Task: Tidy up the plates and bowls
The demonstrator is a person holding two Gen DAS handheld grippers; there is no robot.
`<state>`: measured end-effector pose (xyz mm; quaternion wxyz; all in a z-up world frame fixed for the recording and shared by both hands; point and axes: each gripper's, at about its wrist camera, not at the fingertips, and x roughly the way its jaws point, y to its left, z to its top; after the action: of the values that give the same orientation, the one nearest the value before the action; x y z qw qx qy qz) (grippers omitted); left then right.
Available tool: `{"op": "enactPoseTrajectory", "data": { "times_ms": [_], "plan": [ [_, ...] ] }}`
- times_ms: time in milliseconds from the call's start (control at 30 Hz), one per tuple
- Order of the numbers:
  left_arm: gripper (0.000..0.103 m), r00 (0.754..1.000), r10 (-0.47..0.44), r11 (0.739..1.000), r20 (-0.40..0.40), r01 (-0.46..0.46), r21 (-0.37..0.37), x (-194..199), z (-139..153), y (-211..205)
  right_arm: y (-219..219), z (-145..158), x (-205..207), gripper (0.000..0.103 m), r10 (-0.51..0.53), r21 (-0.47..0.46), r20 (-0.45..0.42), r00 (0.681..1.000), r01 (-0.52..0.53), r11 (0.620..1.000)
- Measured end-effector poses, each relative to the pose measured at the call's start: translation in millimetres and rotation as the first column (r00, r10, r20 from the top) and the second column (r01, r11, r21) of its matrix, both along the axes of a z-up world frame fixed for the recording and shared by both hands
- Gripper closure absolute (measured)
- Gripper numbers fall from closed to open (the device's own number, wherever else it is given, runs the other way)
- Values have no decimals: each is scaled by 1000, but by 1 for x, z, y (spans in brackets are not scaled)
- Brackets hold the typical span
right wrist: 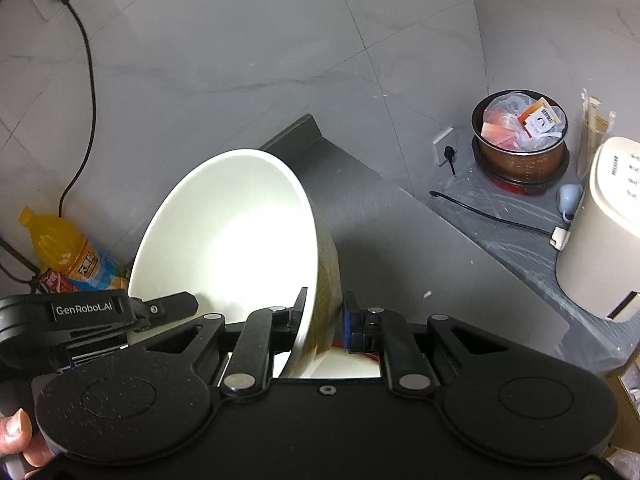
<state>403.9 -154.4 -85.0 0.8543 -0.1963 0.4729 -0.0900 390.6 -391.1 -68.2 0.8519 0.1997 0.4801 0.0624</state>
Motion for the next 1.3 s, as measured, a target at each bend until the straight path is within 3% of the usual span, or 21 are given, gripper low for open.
{"op": "enactPoseTrajectory", "data": {
  "times_ms": [367, 767, 1300],
  "plan": [
    [95, 999, -41, 999, -21, 40, -24, -35, -1, 12, 5, 13, -43, 88, 0, -19, -27, 1000, -1, 1000],
    [95, 996, -51, 999, -66, 50, -17, -66, -13, 19, 12, 0, -74, 88, -27, -6, -78, 997, 27, 1000],
    [95, 989, -60, 996, -139, 67, 52, -62, -48, -2, 8, -27, -77, 86, -31, -70, -143, 989, 21, 997]
  ]
}}
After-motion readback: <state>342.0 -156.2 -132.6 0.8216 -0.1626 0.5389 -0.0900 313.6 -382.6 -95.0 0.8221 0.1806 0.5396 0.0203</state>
